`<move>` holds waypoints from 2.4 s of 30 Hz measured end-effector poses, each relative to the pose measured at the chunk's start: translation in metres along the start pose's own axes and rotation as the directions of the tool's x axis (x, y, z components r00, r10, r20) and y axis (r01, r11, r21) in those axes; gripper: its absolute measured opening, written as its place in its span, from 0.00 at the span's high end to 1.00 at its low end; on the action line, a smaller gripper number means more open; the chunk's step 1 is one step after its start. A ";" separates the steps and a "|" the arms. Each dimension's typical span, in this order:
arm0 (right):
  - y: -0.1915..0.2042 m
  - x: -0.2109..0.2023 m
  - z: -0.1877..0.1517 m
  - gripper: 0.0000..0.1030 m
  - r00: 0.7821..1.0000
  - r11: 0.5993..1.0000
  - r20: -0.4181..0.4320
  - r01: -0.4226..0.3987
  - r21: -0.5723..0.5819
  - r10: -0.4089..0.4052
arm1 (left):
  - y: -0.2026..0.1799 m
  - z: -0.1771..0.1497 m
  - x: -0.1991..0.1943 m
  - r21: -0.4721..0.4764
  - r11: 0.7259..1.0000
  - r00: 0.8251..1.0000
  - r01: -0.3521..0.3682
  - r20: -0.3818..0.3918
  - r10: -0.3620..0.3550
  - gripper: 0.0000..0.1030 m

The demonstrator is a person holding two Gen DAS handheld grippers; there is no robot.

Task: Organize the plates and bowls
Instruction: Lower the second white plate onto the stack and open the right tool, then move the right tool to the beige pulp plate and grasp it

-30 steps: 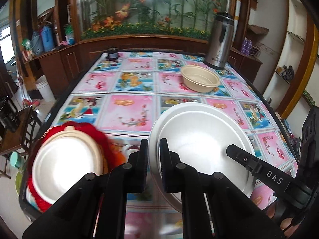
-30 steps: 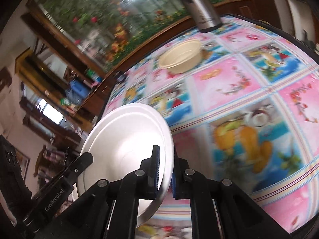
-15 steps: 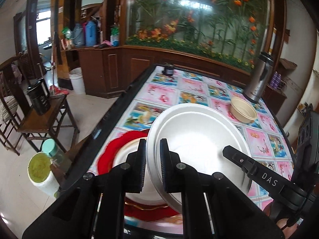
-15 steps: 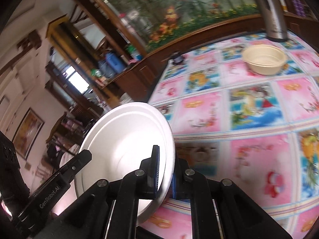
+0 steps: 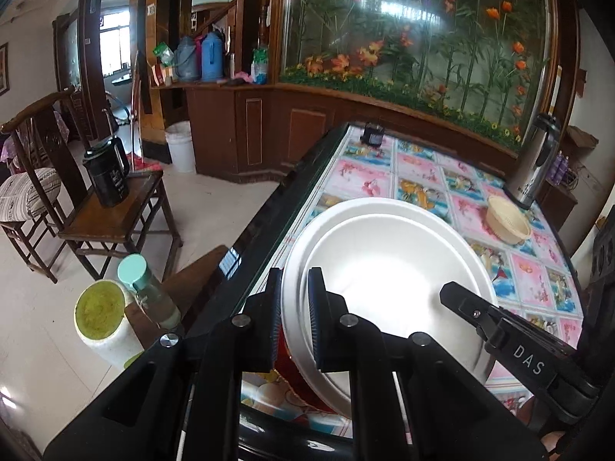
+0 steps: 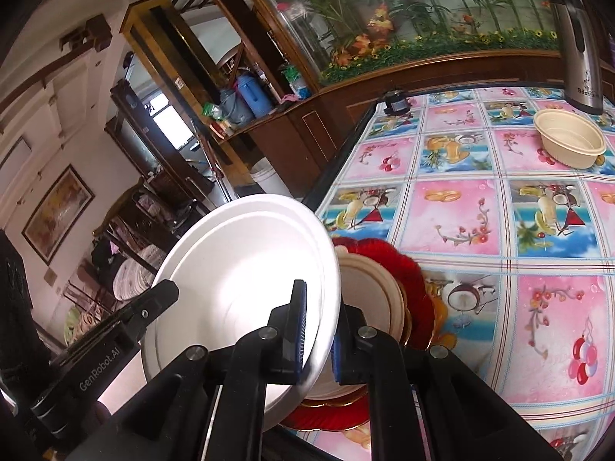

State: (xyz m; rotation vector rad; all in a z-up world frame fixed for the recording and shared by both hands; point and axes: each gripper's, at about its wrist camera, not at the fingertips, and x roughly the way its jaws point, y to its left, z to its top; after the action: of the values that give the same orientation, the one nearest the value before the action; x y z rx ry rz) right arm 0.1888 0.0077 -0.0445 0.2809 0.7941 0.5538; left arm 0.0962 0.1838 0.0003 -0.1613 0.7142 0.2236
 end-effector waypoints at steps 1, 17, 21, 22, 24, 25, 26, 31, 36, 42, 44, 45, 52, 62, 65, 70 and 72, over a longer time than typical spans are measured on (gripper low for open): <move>-0.001 0.005 -0.002 0.90 1.000 1.000 -0.011 0.009 0.003 -0.009 | 0.000 -0.002 0.008 0.002 1.000 1.000 -0.001 -0.023 0.001 0.91; -0.028 0.045 -0.011 0.91 0.989 0.990 -0.027 0.143 -0.005 -0.143 | -0.012 -0.012 0.063 0.040 0.999 0.989 -0.007 -0.150 0.013 0.87; -0.025 0.047 -0.012 0.91 0.988 0.988 -0.020 0.152 -0.030 -0.152 | -0.009 -0.010 0.069 0.037 0.999 0.986 -0.014 -0.164 0.020 0.86; -0.024 0.048 -0.013 0.90 0.987 0.987 -0.018 0.156 -0.039 -0.157 | -0.009 -0.011 0.071 0.040 0.999 0.985 -0.018 -0.170 0.025 0.86; -0.022 0.049 -0.015 0.90 0.987 0.985 -0.009 0.163 -0.054 -0.164 | -0.011 -0.013 0.072 0.056 0.998 0.986 -0.036 -0.163 0.045 0.85; -0.020 0.050 -0.016 0.90 0.985 0.983 -0.002 0.169 -0.067 -0.170 | -0.013 -0.013 0.072 0.066 0.997 0.985 -0.046 -0.161 0.056 0.85; -0.018 0.050 -0.017 0.90 0.984 0.980 0.006 0.179 -0.082 -0.179 | -0.014 -0.014 0.071 0.072 0.996 0.985 -0.054 -0.161 0.065 0.85; -0.015 0.049 -0.019 0.89 0.980 0.975 0.021 0.197 -0.103 -0.196 | -0.016 -0.012 0.064 0.109 0.989 0.986 -0.095 -0.128 0.109 0.82; -0.010 0.045 -0.019 0.86 0.975 0.964 0.059 0.221 -0.147 -0.215 | -0.021 -0.010 0.051 0.181 0.965 0.978 -0.188 -0.051 0.200 0.77; -0.008 0.028 -0.015 0.74 0.969 0.957 0.116 0.234 -0.173 -0.216 | -0.016 -0.001 0.027 0.184 0.951 0.968 -0.250 0.053 0.244 0.46; -0.008 0.021 -0.012 0.67 0.968 0.958 0.139 0.233 -0.169 -0.211 | -0.015 0.001 0.023 0.181 0.949 0.966 -0.258 0.068 0.249 0.44; -0.008 0.018 -0.011 0.66 0.967 0.957 0.145 0.235 -0.168 -0.212 | -0.015 0.002 0.021 0.178 0.948 0.965 -0.263 0.073 0.253 0.44; -0.029 -0.014 -0.004 0.65 0.961 0.976 0.214 0.198 -0.092 -0.175 | -0.014 0.008 -0.002 0.135 0.957 0.962 -0.258 0.122 0.242 0.44; -0.140 -0.063 0.013 0.61 0.924 0.953 0.244 0.262 0.151 -0.293 | -0.097 0.010 -0.024 0.244 0.970 0.993 0.008 0.109 -0.035 0.24; -0.177 -0.079 0.018 0.61 0.906 0.932 0.244 0.299 0.206 -0.345 | -0.137 0.007 -0.010 0.286 0.950 0.992 0.124 0.002 -0.130 0.24; -0.234 -0.105 0.039 0.61 0.878 0.900 0.249 0.344 0.266 -0.409 | -0.199 0.030 0.024 0.247 0.927 0.954 0.281 -0.175 -0.243 0.24; -0.260 -0.113 0.054 0.61 0.872 0.889 0.249 0.345 0.300 -0.422 | -0.221 0.044 0.034 0.256 0.928 0.957 0.271 -0.177 -0.230 0.24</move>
State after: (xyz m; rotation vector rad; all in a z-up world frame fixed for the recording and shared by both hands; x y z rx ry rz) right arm 0.2580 -0.2722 -0.0548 0.4145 0.5895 0.0236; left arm 0.2056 -0.0140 0.0259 0.0013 0.8528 -0.1370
